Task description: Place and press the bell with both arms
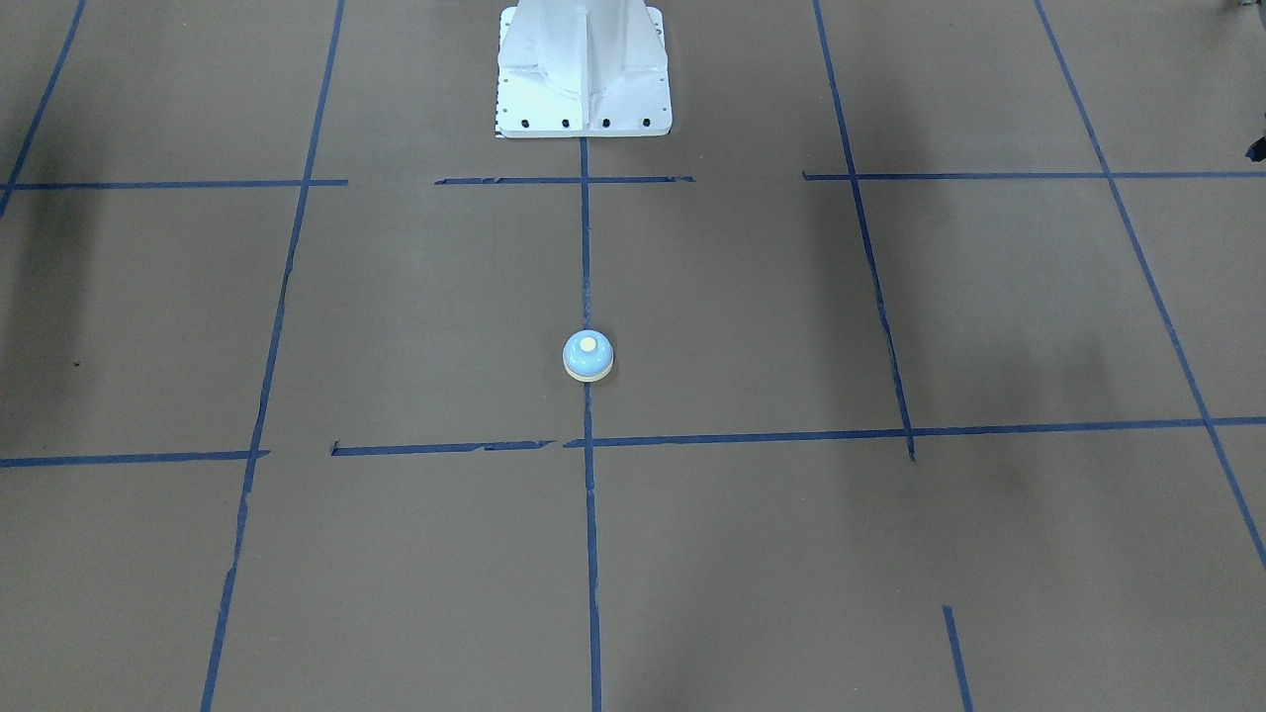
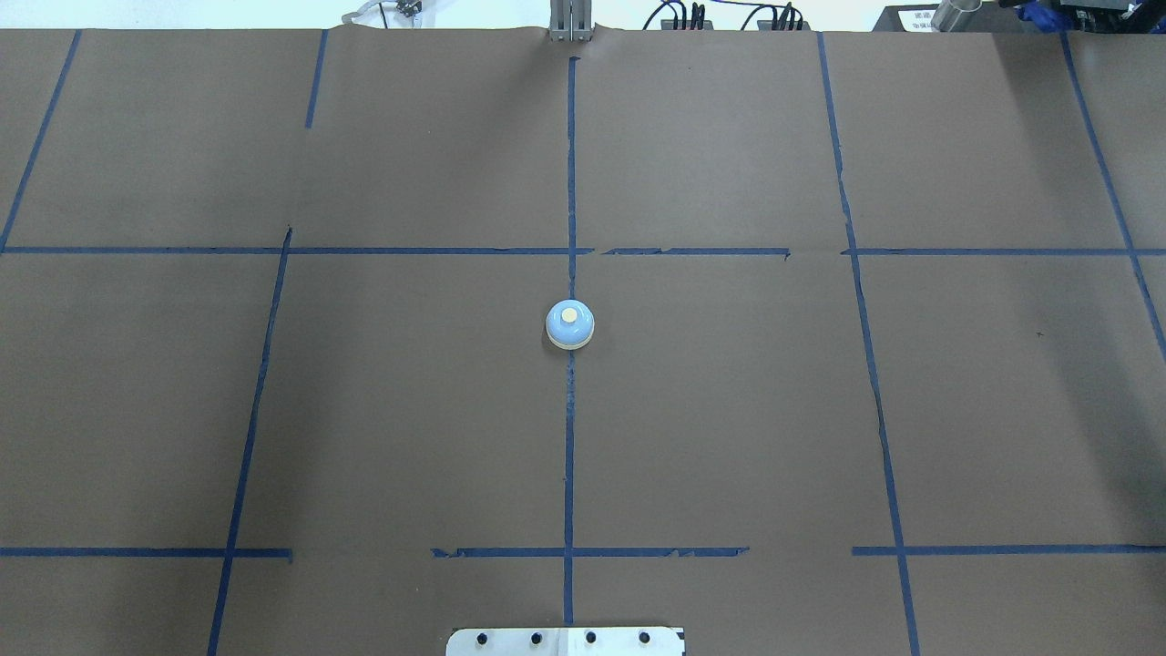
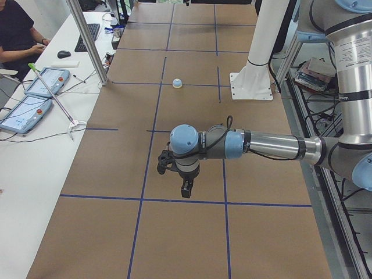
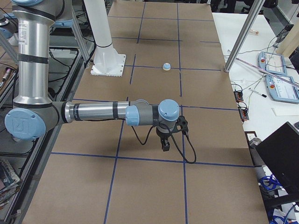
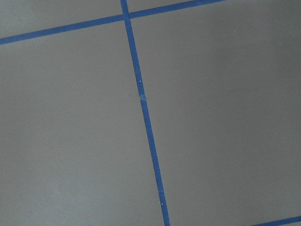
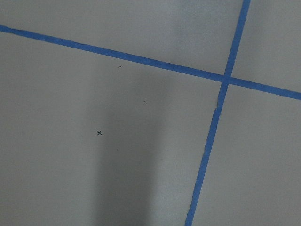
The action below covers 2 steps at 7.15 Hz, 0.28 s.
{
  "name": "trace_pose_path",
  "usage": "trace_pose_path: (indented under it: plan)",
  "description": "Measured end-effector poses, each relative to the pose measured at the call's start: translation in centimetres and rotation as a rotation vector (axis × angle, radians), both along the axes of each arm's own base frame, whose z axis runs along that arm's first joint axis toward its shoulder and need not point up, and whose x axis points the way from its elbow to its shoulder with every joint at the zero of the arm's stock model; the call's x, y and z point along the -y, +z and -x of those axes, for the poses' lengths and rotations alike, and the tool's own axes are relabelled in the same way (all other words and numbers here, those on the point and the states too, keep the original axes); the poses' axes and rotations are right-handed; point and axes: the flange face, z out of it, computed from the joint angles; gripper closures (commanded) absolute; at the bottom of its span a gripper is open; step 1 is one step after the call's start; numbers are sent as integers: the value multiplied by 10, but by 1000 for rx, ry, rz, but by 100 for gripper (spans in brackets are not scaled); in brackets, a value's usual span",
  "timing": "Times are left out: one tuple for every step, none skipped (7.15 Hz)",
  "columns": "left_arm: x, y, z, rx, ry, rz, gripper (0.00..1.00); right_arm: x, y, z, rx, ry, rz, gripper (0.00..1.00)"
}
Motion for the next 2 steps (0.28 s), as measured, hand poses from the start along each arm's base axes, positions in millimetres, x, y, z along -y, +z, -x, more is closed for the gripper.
trace_pose_path:
  plan:
    - [1, 3, 0, -1, 0, 4, 0, 1, -2, -1, -9, 1, -7, 0]
    - [5, 1, 0, -1, -1, 0, 0, 1, -2, 0, -35, -9, -18, 0]
